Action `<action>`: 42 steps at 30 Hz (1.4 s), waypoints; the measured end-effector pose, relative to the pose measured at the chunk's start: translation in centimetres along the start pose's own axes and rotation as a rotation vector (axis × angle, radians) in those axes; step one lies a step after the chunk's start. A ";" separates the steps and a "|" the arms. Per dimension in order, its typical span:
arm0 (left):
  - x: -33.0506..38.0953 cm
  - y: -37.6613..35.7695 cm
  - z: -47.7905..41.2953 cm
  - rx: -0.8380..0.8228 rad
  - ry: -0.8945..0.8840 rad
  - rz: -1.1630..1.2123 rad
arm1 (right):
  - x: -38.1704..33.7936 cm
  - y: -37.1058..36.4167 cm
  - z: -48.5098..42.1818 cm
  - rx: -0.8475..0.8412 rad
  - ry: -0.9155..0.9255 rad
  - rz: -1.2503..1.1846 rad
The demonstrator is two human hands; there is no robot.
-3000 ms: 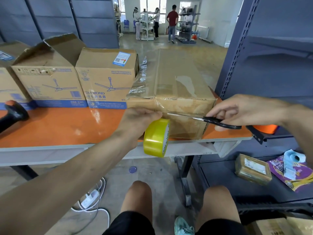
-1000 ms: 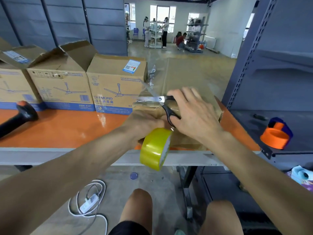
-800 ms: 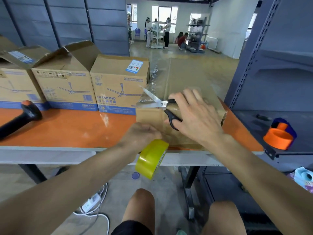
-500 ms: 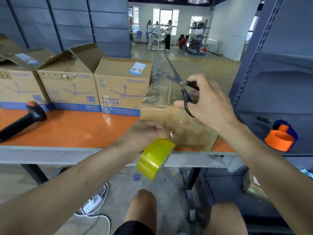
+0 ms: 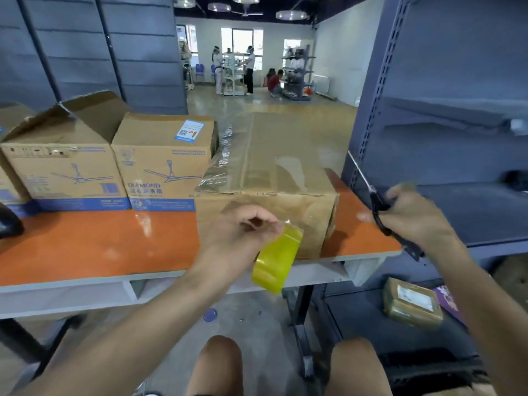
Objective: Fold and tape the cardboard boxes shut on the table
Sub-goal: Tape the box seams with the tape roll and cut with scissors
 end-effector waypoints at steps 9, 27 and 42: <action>-0.7 -2.9 0.1 -0.015 -0.126 -0.171 | 3.1 -3.0 -4.3 -0.430 0.069 0.425; 0.2 -4.9 -0.7 -0.002 -0.221 -0.138 | 2.9 -2.2 -1.4 -0.149 0.166 -0.209; 3.7 -7.3 -1.9 0.051 -0.267 -0.071 | -5.2 -3.9 11.7 0.108 0.338 -0.876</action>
Point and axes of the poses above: each hand's wrist, its own z-axis away from the middle knuckle, its own y-axis out of the back of the hand, x = y × z, the point moved 1 cm from there along -z, towards the middle knuckle, and after that the axes turned 13 degrees about y, right-handed, at the moved point
